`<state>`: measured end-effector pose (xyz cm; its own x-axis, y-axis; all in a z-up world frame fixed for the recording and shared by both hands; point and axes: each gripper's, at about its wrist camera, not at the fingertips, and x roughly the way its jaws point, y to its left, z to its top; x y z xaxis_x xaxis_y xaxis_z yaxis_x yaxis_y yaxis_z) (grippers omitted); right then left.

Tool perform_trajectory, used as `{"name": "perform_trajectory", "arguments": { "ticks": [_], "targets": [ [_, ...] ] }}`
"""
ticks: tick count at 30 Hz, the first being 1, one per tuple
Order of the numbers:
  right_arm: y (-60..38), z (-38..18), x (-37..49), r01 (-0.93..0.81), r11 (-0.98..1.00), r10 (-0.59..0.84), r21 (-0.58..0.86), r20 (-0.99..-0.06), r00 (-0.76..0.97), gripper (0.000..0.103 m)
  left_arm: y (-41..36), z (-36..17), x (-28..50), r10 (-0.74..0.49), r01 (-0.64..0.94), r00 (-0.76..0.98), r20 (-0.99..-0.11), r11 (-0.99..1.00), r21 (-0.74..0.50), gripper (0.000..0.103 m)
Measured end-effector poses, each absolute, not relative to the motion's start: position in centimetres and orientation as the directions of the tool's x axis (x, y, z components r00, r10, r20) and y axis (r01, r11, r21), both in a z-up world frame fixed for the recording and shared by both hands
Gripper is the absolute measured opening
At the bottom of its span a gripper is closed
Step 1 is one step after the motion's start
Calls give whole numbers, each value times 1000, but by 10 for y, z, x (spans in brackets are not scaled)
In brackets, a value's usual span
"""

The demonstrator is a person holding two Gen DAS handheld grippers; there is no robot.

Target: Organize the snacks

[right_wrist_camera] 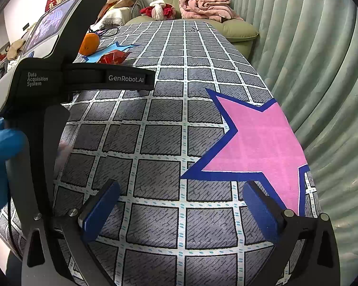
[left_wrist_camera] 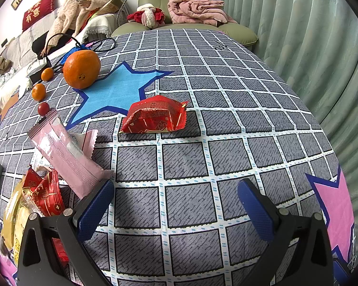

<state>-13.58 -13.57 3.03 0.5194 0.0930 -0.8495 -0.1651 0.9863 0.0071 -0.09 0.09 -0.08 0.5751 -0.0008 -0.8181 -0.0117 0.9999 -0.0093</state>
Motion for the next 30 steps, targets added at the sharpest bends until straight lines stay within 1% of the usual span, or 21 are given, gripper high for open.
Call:
{"name": "perform_trajectory", "arguments": {
  "ticks": [6,8,11,13,15,19,21,23,26,28,30],
  "targets": [
    [-135,30,-137,-157,988,91,7,-839,537,103,-1,0,0,-4,-3,564,-825,1000,-7,103],
    [-134,30,-138,-154,988,90,8,-838,538,103,-3,3,0,-41,63,499,-866,998,-11,103],
    [-133,29,-137,-152,988,73,-6,-858,509,103,1,7,-7,-69,83,444,-894,996,-36,103],
    [-132,29,-135,-151,988,70,-8,-863,501,103,12,18,-21,-90,92,472,-877,994,-52,103],
    [-132,28,-133,-152,988,70,-8,-864,499,103,27,35,-38,-97,117,519,-849,992,-42,103],
    [-131,28,-128,-151,988,66,-10,-869,490,103,76,56,-70,-42,98,590,-806,995,20,103],
    [-129,29,-125,-149,989,59,-15,-877,477,103,110,56,-76,5,56,587,-809,997,48,103],
    [-126,29,-114,-134,991,56,-4,-894,445,103,138,50,-75,28,19,563,-826,999,47,103],
    [-117,28,-106,-124,991,110,60,-884,454,103,158,42,-69,36,1,521,-853,999,44,103],
    [-106,34,-97,-160,977,197,141,-884,424,103,166,32,-63,20,5,501,-865,1000,26,103],
    [-88,41,-90,-222,959,254,177,-881,399,103,169,24,-55,-2,12,473,-881,1000,5,103]
  ]
}}
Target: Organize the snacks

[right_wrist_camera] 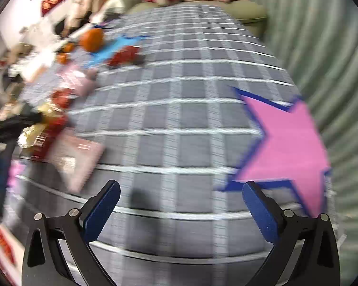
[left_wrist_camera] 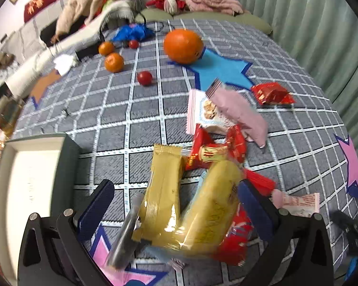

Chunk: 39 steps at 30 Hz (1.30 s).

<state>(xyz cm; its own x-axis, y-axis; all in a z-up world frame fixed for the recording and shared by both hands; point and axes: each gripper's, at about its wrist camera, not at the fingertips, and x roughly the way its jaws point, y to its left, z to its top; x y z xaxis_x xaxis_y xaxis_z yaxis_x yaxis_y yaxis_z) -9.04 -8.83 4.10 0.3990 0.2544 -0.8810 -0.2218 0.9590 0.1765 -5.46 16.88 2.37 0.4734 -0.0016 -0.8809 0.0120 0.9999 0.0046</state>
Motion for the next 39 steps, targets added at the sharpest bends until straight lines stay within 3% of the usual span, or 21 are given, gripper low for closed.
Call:
{"name": "perform_trajectory", "arguments": {
  "ticks": [5,7,12,15,21,28,32,39],
  "targets": [
    [-21,46,-86,-438,899,225,7,-865,448,103,175,3,-36,-79,46,416,-906,997,-66,103],
    [6,41,-78,-507,861,220,-39,-870,441,103,173,0,-36,-38,50,426,-904,999,-19,103],
    [33,30,-71,-569,822,236,-26,-894,382,103,172,-1,-48,-35,47,501,-865,999,-13,103],
    [23,23,-66,-535,845,229,5,-907,353,103,172,0,-50,-32,45,504,-863,999,-11,103],
    [-37,10,-47,-279,960,139,31,-917,375,103,172,1,-55,-30,41,526,-850,999,-10,103],
    [-52,5,-67,-270,963,140,25,-899,416,103,174,6,-48,-21,37,463,-886,999,-4,103],
    [-55,1,-78,-273,962,153,31,-886,438,103,181,37,-67,-28,38,552,-833,999,-8,103],
    [-49,4,-71,-274,961,155,27,-875,458,103,159,65,-114,-162,214,552,-818,976,-49,103]
  ]
}}
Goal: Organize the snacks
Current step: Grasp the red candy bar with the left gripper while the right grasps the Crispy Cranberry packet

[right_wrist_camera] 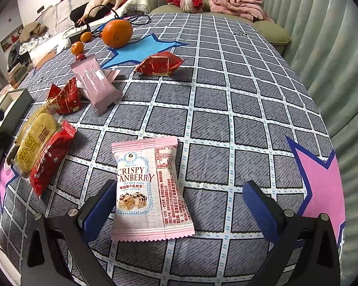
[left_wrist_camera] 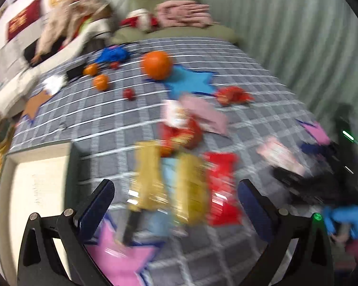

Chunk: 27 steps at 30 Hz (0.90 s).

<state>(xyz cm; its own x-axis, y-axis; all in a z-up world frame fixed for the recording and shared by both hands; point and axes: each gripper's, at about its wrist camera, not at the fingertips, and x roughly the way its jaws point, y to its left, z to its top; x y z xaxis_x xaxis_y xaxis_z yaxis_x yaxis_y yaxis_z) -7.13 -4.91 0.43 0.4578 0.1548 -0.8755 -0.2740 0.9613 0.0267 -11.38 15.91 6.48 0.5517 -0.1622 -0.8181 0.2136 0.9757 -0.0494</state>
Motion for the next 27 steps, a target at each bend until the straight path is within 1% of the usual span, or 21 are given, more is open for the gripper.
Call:
{"name": "perform_trajectory", "arguments": {
  "ticks": [2,5,8,10,11,13,17,22,25,27],
  "targets": [
    [-50,5,-72,-274,961,157,28,-874,460,103,139,67,-126,-216,288,541,-813,956,-62,103],
    [-51,6,-72,-275,961,160,31,-873,461,103,115,55,-130,-278,344,480,-832,932,-112,103],
    [-52,6,-72,-276,960,163,33,-872,462,103,105,36,-129,-286,343,445,-849,930,-133,103],
    [-52,7,-73,-276,960,164,33,-869,466,103,109,23,-124,-305,323,414,-858,930,-175,103],
    [-53,7,-74,-276,961,165,33,-868,468,103,112,16,-120,-292,306,418,-860,937,-169,103],
    [-53,7,-74,-275,961,165,33,-867,471,103,115,12,-114,-245,297,451,-858,948,-115,103],
    [-54,7,-75,-274,961,165,33,-864,476,103,118,7,-95,-184,292,464,-866,955,-46,103],
    [-53,6,-75,-273,961,166,32,-861,482,103,115,9,-92,-171,279,450,-877,959,-45,103],
    [-52,6,-75,-273,961,165,31,-861,482,103,100,8,-100,-125,288,471,-873,957,18,103],
    [-52,6,-74,-274,961,163,30,-863,478,103,95,4,-100,-111,289,459,-881,957,31,103]
  ]
}}
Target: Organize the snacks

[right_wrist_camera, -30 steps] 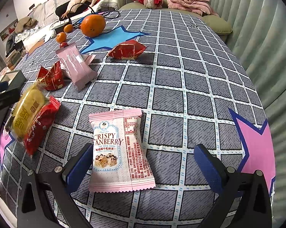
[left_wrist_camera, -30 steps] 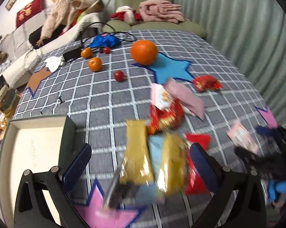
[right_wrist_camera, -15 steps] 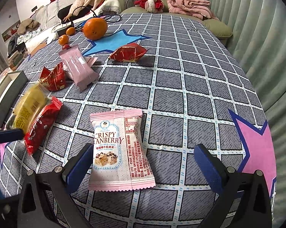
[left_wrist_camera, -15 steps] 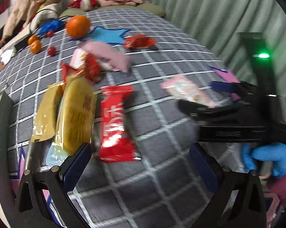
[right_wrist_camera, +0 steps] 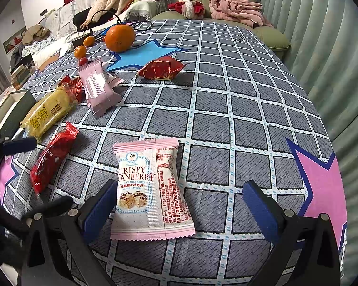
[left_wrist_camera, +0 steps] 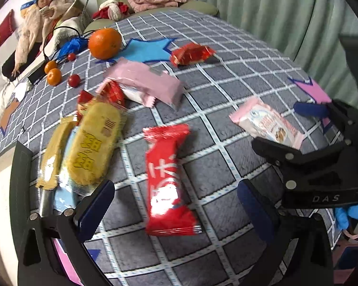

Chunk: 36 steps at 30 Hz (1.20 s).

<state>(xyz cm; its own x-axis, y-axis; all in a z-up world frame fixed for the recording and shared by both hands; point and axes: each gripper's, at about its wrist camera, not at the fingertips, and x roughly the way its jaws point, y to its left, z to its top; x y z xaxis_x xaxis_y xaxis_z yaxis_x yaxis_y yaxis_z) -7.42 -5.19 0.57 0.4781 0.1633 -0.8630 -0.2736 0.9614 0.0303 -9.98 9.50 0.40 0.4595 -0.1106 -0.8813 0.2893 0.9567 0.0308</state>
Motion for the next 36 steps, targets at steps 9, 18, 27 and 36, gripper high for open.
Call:
{"name": "perform_trajectory", "arguments": {
  "ticks": [9,18,27,36],
  "targets": [
    [-46,14,-58,-270,961,172,62,-898,404,80,103,11,-90,-103,195,460,-882,981,-13,53],
    [-36,18,-116,-353,935,191,39,-893,407,52,128,17,-142,-66,118,463,-884,993,-12,24],
    [-37,14,-154,-340,940,182,41,-901,394,92,130,15,-174,8,101,506,-863,992,68,83],
    [-42,8,-139,-282,959,144,23,-898,417,103,134,3,-162,-56,96,473,-880,995,-12,103]
  ]
}}
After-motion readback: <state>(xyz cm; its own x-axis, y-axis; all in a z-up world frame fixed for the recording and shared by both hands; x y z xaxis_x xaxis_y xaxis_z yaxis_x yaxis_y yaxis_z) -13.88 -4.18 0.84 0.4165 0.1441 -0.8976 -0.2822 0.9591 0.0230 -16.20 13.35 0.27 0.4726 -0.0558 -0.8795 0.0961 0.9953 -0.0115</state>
